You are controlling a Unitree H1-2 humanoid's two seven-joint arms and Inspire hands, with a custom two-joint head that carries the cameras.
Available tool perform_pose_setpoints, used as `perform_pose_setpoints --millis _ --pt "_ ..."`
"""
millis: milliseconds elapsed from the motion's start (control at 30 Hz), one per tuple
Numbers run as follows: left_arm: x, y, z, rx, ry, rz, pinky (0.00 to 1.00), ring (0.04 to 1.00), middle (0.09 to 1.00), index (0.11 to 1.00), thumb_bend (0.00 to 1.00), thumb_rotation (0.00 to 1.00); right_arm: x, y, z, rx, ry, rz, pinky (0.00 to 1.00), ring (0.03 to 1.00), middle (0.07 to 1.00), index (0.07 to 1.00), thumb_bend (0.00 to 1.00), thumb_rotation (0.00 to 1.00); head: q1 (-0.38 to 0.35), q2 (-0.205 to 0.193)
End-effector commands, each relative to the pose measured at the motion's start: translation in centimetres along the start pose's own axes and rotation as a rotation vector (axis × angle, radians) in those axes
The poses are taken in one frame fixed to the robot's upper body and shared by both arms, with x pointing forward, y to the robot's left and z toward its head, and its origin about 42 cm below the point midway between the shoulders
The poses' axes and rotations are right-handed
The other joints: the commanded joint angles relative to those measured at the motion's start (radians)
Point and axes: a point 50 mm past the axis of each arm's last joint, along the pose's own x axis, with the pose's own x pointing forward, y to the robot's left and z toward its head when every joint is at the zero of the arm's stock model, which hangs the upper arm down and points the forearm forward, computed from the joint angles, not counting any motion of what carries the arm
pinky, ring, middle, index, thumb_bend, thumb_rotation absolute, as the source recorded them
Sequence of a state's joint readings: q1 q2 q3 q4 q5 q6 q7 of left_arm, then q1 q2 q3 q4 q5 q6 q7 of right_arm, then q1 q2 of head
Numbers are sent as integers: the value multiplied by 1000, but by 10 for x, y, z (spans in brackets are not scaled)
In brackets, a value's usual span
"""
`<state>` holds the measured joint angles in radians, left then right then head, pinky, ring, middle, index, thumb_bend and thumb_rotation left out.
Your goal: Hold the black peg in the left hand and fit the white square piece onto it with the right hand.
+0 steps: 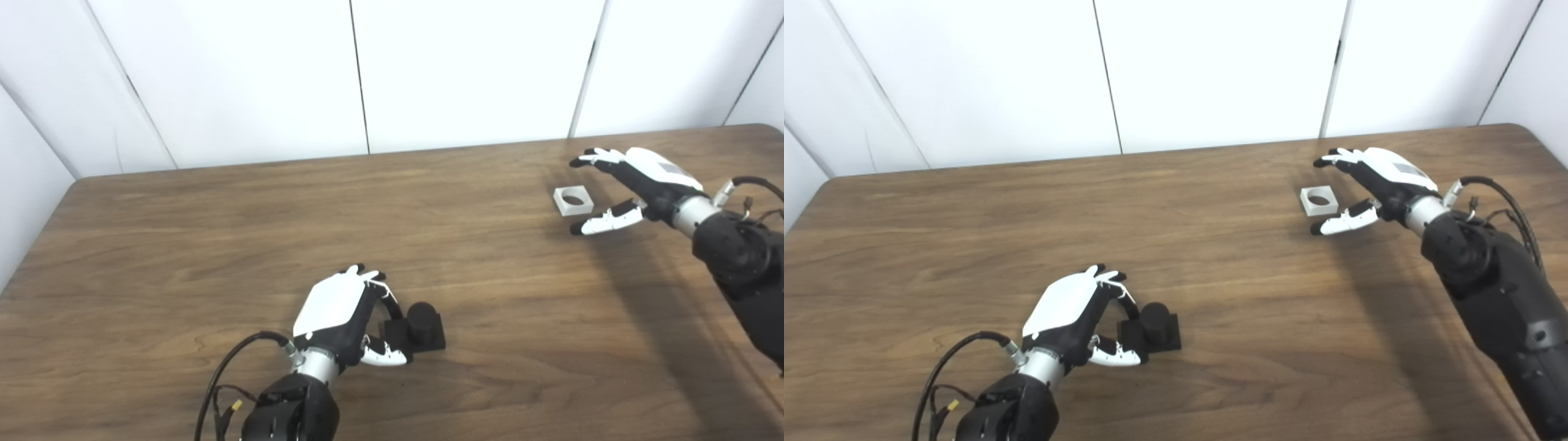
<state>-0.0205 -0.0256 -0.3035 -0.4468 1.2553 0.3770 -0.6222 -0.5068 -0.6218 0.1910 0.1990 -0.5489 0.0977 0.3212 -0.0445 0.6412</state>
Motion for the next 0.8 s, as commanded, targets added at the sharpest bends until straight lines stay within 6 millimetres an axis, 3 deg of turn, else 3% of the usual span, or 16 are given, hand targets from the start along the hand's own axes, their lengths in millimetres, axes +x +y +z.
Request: perform_pose_setpoints --millis 0,767 --pt "-1 6 -4 26 23 27 1000 1000 912 488 523 55 8 -40 9 -64 -53 -78 1000 1000 969 872 788 326 -1 2" --pt "-2 6 -3 27 17 28 1000 1000 914 487 523 55 37 -50 1 -144 -5 -44 1000 1000 959 854 790 316 -11 -2"
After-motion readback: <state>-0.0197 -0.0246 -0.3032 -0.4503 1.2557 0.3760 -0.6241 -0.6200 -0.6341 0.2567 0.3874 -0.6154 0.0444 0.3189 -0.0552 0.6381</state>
